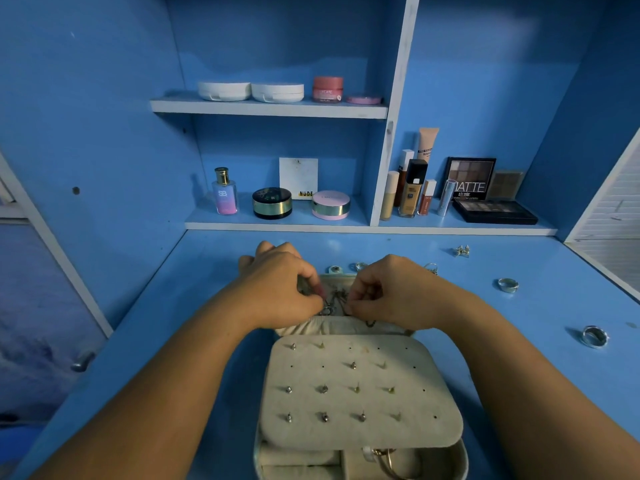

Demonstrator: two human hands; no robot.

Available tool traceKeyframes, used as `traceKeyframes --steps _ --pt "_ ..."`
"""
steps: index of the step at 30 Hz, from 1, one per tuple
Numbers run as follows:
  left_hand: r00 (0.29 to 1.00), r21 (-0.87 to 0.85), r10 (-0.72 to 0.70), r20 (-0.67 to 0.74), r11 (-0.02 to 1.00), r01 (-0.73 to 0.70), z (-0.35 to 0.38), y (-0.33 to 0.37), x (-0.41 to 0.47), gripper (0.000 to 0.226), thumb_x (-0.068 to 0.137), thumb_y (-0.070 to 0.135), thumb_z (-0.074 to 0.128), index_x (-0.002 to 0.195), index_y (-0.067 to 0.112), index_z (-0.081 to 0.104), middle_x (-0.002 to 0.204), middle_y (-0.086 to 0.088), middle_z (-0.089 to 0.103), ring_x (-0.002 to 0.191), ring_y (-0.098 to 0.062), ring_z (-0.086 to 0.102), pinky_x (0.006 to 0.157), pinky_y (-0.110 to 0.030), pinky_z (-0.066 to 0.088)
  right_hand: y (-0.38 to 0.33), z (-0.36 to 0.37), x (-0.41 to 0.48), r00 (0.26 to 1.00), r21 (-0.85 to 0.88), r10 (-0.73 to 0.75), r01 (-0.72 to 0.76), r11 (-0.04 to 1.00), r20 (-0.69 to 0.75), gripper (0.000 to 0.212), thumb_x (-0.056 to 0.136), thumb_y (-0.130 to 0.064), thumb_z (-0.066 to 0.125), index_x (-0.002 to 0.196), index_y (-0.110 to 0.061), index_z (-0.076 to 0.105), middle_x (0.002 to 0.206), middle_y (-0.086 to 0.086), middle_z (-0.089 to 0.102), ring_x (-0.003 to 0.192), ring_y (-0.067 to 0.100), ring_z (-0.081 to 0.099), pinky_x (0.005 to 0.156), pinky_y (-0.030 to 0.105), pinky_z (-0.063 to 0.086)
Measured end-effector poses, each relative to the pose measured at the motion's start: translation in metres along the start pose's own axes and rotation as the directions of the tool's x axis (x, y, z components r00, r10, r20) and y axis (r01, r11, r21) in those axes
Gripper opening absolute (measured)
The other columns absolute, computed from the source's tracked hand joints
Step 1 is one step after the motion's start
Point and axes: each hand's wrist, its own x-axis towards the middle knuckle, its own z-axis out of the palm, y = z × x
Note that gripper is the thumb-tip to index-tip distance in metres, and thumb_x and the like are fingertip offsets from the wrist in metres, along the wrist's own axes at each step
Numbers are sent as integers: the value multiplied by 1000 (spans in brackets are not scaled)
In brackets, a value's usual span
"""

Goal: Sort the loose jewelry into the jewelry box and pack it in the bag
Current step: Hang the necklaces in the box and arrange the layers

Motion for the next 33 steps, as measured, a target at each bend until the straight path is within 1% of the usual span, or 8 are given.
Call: traceKeyframes --steps 5,12,16,18,21,25,28,33 --pt "998 -5 11 69 1000 -11 -1 4 -2 7 83 39 65 77 41 67 98 16 46 110 -13 33 91 -33 21 2 -5 1 999 95 -16 19 995 -32 6 84 -30 69 83 -26 72 71 -1 67 57 4 53 56 19 44" --pt "976 -155 25 215 988 8 -6 6 -1 40 87 24 57 71 60 66 94 19 51 113 -19 41 105 -46 34 0 0 3 999 184 4 4 983 -44 12 91 -20 60 89 -28 69 70 -3 70 58 4 58 58 19 48" --pt "998 -32 -36 53 999 37 -6 -5 3 22 91 30 53 100 49 59 109 16 47 116 -14 36 97 -34 23 0 -1 1 998 114 -37 43 993 -51 15 91 -20 59 91 -31 69 71 -9 65 59 2 55 59 16 44" --pt "999 23 -39 21 999 38 -2 -11 6 29 96 37 49 122 47 48 123 13 45 125 -14 33 97 -34 21 -3 2 -1 997 64 -80 81 995 -17 13 89 -26 61 94 -34 70 78 -15 63 68 1 56 64 14 41" --pt "992 10 5 126 1000 -7 12 -15 11 48 102 43 38 148 40 26 153 9 28 147 -14 10 115 -41 12 -9 9 -4 988 -23 -149 150 988 40 12 85 -34 65 95 -31 71 84 -11 60 75 2 55 62 12 40" --pt "978 -30 33 205 999 -28 23 -19 16 52 104 45 30 153 38 17 162 12 13 150 -13 -7 121 -43 4 -11 9 -5 986 -63 -149 154 986 71 10 82 -35 66 89 -28 69 82 -6 64 71 5 55 64 18 45" --pt "979 -35 44 198 999 -38 25 -22 19 51 103 44 33 152 36 21 161 11 16 151 -14 -2 122 -43 8 -10 9 -5 990 -56 -124 128 990 67 10 81 -33 66 79 -23 67 74 -6 64 65 4 54 60 19 44" --pt "977 -229 99 190 972 -54 24 -29 21 48 101 27 48 147 33 36 153 7 32 142 -15 30 119 -39 23 -13 12 -5 987 -33 -138 141 990 79 10 83 -33 64 91 -28 68 82 -8 63 72 4 55 63 16 45"
